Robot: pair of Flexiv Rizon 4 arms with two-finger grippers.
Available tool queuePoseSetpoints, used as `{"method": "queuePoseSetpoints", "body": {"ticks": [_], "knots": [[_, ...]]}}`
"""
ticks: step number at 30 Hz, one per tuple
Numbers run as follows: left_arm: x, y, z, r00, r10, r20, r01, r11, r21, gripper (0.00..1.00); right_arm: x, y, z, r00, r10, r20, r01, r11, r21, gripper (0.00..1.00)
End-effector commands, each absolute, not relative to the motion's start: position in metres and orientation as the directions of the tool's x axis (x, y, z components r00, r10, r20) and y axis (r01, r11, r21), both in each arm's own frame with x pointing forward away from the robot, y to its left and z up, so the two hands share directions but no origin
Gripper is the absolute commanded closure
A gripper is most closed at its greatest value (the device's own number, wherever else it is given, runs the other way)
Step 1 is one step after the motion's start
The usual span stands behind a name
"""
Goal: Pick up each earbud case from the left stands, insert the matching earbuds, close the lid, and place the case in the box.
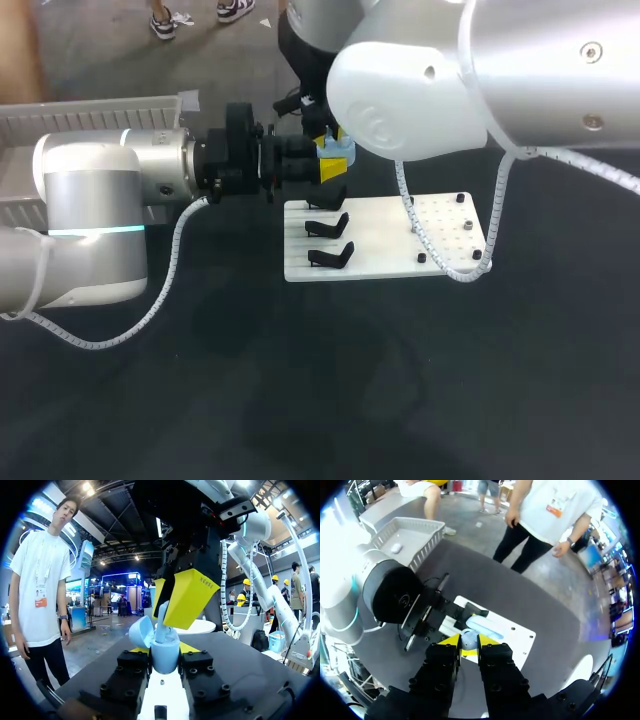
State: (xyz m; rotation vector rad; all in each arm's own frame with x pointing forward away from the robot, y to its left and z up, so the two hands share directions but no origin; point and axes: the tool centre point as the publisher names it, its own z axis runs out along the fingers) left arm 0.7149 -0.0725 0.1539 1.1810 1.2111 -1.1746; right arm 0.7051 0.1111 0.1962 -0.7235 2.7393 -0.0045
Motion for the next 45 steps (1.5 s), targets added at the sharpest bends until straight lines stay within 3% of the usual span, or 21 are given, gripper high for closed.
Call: {"method": "queuePoseSetpoints", "body": {"ticks": [1,45], "knots": [[0.7155,-0.0729,0.1534,0.016,-0.010,-1.000,0.999,0.039,0.015,1.00,0.7079,0.1130,0.1960,-0.826,-0.486,-0.285,-0.485,0.871,-0.081,1.00],[0.7155,-0.0729,0.1534,0.016,-0.010,-1.000,0.999,0.039,0.015,1.00,0.7072,0.1096,0.1879,-0.837,-0.484,-0.256,-0.484,0.873,-0.069,1.00]]}}
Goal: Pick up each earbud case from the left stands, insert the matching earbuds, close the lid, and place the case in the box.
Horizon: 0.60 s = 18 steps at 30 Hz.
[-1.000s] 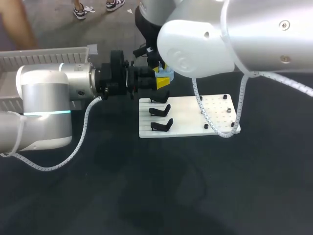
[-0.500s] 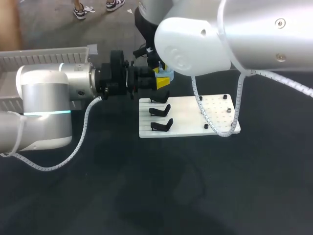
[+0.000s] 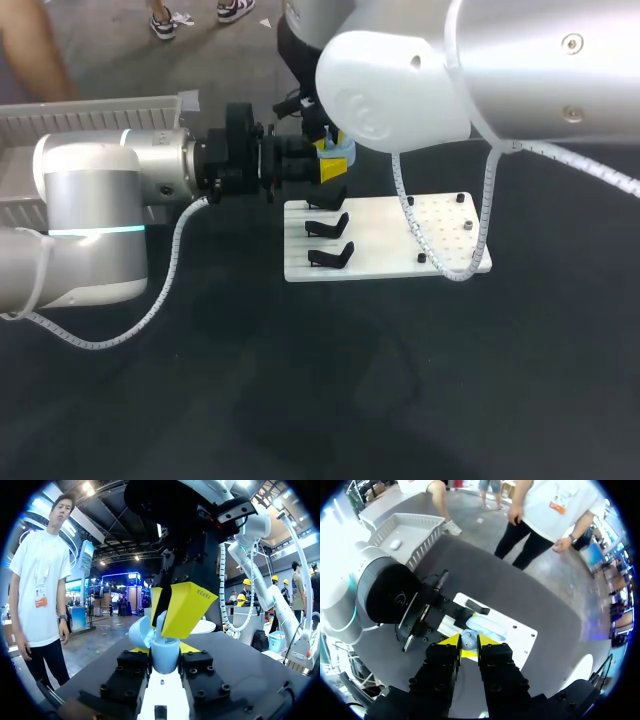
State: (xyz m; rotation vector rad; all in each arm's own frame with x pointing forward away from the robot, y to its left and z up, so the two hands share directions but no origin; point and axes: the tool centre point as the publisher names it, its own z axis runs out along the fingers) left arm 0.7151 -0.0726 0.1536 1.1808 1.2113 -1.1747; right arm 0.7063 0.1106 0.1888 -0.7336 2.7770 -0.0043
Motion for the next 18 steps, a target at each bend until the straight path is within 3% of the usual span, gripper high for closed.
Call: {"method": "queuePoseSetpoints", "body": {"ticks": [1,4,5,9,14,18], "knots": [[0.7155,-0.0729,0.1534,0.016,-0.010,-1.000,0.999,0.039,0.015,1.00,0.7071,0.1095,0.1878,-0.837,-0.484,-0.257,-0.483,0.873,-0.068,1.00],[0.7155,-0.0729,0.1534,0.016,-0.010,-1.000,0.999,0.039,0.015,1.00,0.7067,0.1096,0.1877,-0.837,-0.484,-0.257,-0.485,0.872,-0.064,1.00],[0.7155,-0.0729,0.1534,0.016,-0.010,-1.000,0.999,0.039,0.015,1.00,0.7067,0.1097,0.1877,-0.836,-0.484,-0.257,-0.486,0.872,-0.063,0.91],[0.7155,-0.0729,0.1534,0.016,-0.010,-1.000,0.999,0.039,0.015,1.00,0.7064,0.1102,0.1877,-0.836,-0.486,-0.257,-0.487,0.871,-0.062,0.73],[0.7155,-0.0729,0.1534,0.016,-0.010,-1.000,0.999,0.039,0.015,1.00,0.7061,0.1107,0.1880,-0.834,-0.489,-0.255,-0.490,0.869,-0.062,0.66],[0.7155,-0.0729,0.1534,0.016,-0.010,-1.000,0.999,0.039,0.015,1.00,0.7062,0.1111,0.1890,-0.834,-0.489,-0.256,-0.491,0.869,-0.064,0.65]]}}
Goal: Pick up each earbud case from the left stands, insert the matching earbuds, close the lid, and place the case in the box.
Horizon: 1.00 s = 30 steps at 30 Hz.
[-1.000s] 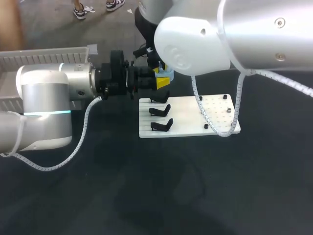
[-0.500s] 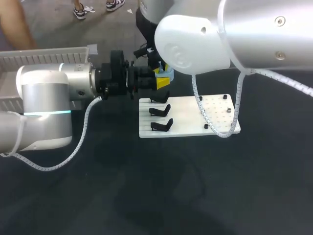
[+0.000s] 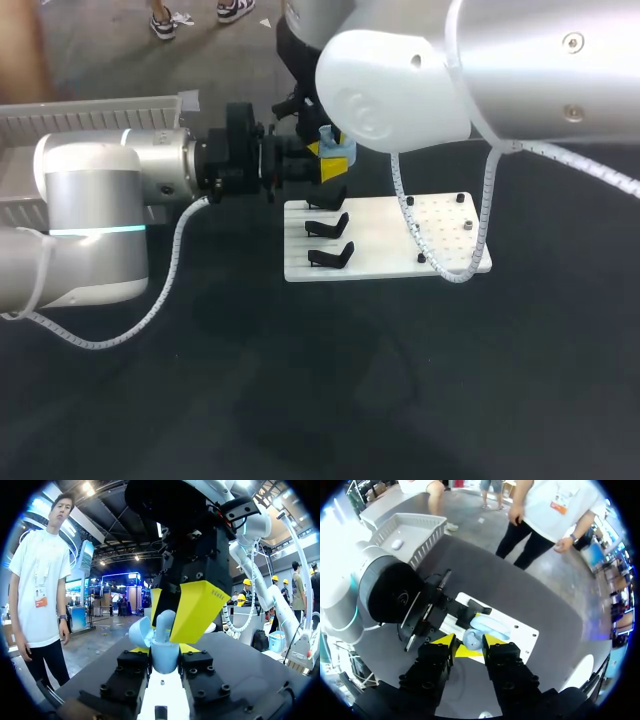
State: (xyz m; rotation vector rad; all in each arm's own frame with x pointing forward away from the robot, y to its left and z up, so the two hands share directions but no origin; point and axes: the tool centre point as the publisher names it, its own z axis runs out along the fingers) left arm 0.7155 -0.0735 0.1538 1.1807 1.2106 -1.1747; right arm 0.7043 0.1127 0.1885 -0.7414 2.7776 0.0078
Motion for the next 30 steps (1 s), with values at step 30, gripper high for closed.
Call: {"method": "queuePoseSetpoints", "body": {"ticks": [30], "knots": [[0.716,-0.073,0.153,0.016,-0.010,-1.000,0.999,0.039,0.015,1.00,0.775,0.099,0.199,-0.866,-0.322,-0.382,-0.344,0.939,-0.011,0.61]]}}
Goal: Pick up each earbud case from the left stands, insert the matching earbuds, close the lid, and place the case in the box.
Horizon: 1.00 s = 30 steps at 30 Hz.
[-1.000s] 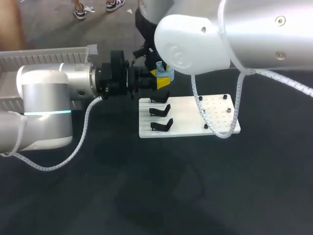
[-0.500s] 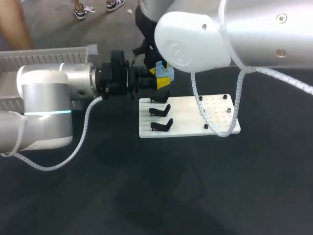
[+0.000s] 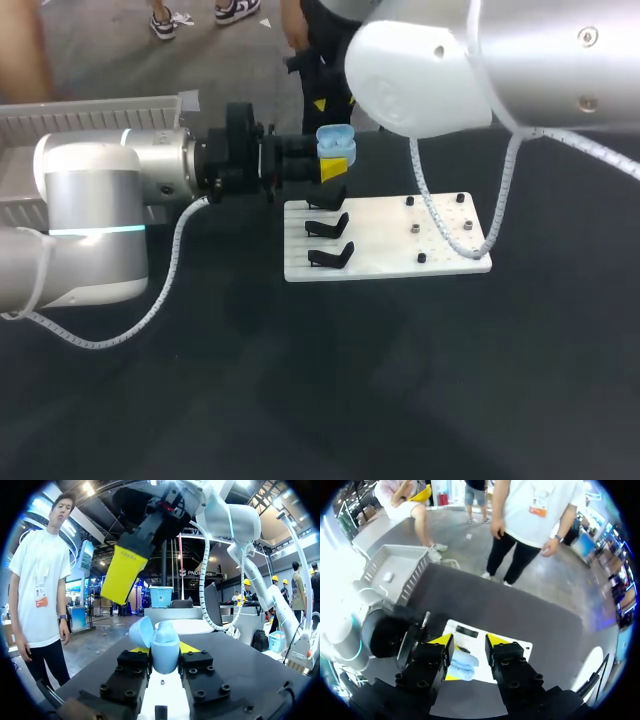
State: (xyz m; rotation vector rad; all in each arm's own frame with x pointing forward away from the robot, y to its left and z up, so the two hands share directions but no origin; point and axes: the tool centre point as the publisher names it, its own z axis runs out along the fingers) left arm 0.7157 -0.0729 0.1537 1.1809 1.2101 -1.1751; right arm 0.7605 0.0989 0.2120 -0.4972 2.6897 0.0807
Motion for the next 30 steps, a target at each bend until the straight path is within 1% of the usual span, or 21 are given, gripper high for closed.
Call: {"method": "queuePoseSetpoints", "body": {"ticks": [1,6,22,27,30], "knots": [[0.716,-0.073,0.153,0.016,-0.010,-1.000,0.999,0.039,0.015,1.00,0.777,0.097,0.195,-0.872,-0.314,-0.375,-0.336,0.942,-0.007,0.61],[0.716,-0.073,0.153,0.016,-0.010,-1.000,0.999,0.039,0.015,1.00,0.769,0.092,0.185,-0.884,-0.318,-0.343,-0.334,0.943,-0.013,0.64],[0.716,-0.073,0.153,0.016,-0.010,-1.000,0.999,0.039,0.015,1.00,0.731,0.083,0.186,-0.896,-0.302,-0.325,-0.318,0.948,-0.005,0.62],[0.716,-0.073,0.153,0.016,-0.010,-1.000,0.999,0.039,0.015,1.00,0.734,0.073,0.199,-0.896,-0.196,-0.398,-0.223,0.975,0.021,0.60],[0.727,-0.051,0.171,0.049,-0.034,-0.998,0.996,0.080,0.046,1.00,0.735,0.060,0.207,-0.889,-0.120,-0.441,-0.155,0.987,0.045,0.58]]}}
